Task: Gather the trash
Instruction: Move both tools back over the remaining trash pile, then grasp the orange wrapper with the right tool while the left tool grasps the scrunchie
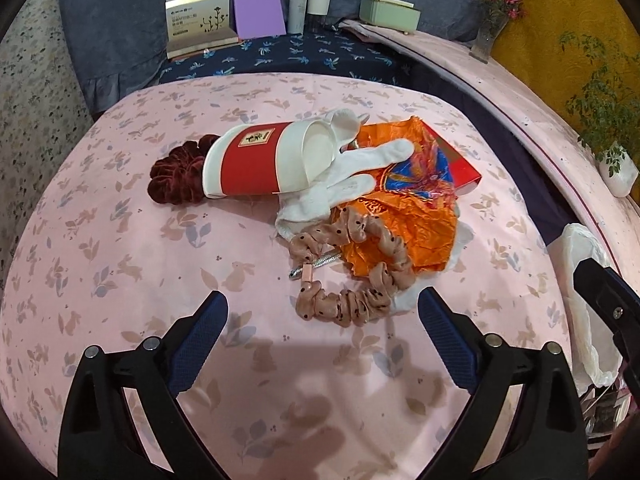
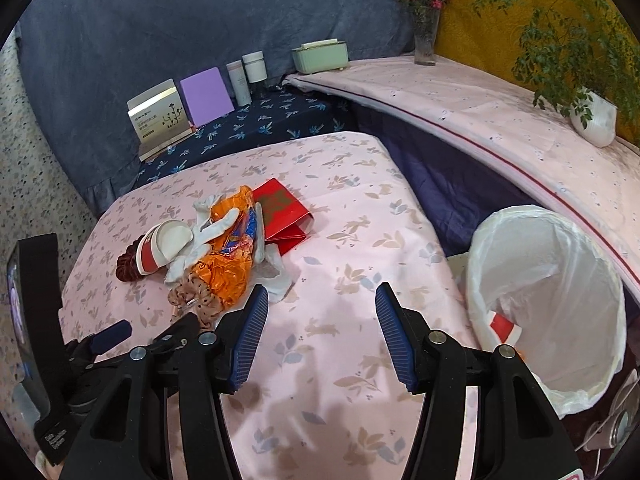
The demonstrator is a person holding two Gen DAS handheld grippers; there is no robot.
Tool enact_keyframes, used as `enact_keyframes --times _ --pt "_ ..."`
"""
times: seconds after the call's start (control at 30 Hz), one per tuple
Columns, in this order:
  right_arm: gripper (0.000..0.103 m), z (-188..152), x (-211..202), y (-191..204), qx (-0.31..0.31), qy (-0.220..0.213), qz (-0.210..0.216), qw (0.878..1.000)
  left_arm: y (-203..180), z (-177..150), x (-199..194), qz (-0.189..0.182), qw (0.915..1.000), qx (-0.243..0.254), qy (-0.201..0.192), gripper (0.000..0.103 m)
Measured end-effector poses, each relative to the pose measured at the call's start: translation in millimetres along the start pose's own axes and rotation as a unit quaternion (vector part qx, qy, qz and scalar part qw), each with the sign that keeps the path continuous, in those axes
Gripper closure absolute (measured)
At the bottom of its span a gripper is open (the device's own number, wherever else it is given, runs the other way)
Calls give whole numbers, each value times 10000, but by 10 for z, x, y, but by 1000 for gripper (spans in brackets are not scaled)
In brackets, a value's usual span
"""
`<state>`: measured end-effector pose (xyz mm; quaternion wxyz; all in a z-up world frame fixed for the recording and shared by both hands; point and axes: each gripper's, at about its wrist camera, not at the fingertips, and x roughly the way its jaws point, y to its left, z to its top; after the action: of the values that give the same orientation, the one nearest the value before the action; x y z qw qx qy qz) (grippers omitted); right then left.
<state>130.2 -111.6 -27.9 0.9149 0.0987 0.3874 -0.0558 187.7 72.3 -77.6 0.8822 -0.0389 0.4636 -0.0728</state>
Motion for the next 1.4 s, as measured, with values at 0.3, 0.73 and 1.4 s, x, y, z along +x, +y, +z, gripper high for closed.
enact_keyframes --times 0.3,0.73,1.4 --pt "51 55 431 229 -64 308 273 9991 98 72 245 -291 9993 -47 217 29" --pt "60 61 805 541 -217 571 488 9969 543 153 257 -480 9970 -567 223 32" --pt "96 59 579 572 -327 396 564 9971 324 162 145 -390 9990 -214 104 97"
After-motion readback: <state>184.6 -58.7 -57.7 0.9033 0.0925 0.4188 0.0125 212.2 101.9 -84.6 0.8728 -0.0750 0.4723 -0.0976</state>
